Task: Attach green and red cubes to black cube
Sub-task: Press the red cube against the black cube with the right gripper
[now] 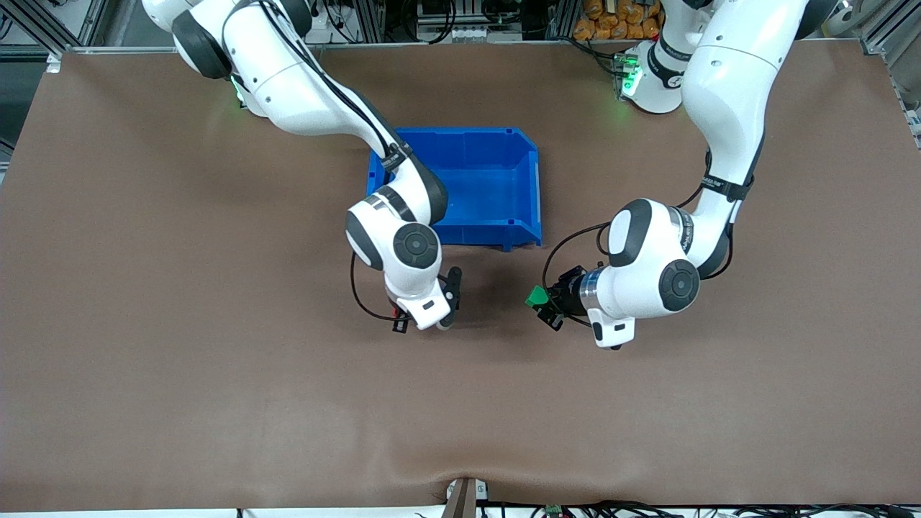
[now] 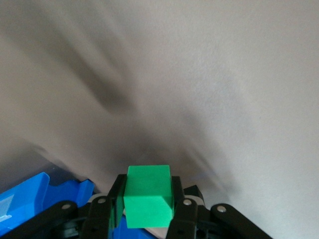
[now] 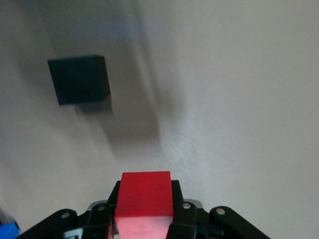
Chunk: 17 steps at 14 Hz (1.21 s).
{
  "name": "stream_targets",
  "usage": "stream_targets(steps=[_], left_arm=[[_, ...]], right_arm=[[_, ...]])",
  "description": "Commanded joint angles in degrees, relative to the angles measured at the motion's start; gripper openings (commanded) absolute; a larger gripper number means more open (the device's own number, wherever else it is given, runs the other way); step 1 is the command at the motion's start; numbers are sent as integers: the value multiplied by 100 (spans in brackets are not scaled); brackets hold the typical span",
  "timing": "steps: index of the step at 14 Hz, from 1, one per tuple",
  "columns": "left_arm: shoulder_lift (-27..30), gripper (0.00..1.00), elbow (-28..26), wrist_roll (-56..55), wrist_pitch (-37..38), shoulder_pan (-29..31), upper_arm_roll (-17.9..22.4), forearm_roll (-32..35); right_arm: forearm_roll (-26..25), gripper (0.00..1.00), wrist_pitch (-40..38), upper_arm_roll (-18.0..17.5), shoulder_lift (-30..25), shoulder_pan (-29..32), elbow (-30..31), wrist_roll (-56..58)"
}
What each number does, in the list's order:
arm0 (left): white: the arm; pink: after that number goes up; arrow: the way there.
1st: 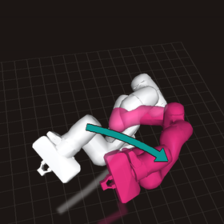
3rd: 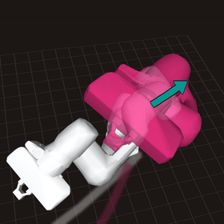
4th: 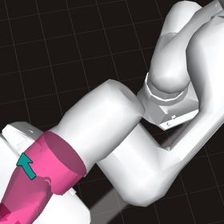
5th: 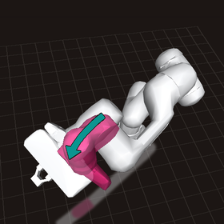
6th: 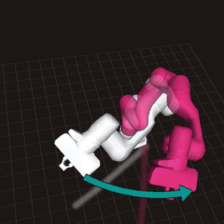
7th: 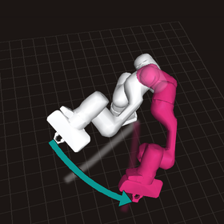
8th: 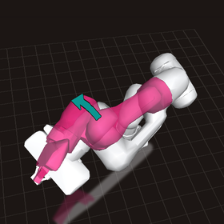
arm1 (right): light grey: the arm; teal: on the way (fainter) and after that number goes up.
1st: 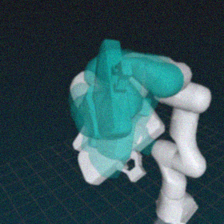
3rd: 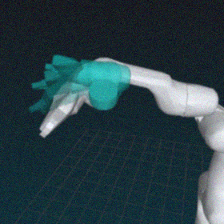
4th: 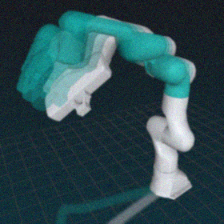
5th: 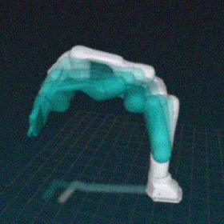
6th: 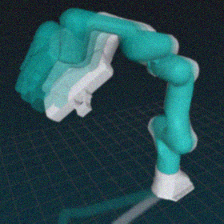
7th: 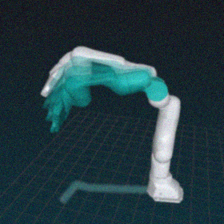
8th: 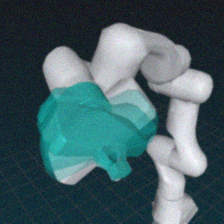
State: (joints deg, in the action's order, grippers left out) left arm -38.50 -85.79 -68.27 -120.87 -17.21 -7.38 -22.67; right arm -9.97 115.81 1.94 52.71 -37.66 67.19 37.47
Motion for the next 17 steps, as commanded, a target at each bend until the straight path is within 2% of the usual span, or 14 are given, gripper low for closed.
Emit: stream_targets(steps=[1,17], left_arm=[[1,0,71,-64,2,112,17,-106],[1,0,71,-37,2,174,17,-106]], right_arm=[[-128,0,-24,52,328,-145,-365,-293],[-269,0,285,52,636,-523,-347,-689]])
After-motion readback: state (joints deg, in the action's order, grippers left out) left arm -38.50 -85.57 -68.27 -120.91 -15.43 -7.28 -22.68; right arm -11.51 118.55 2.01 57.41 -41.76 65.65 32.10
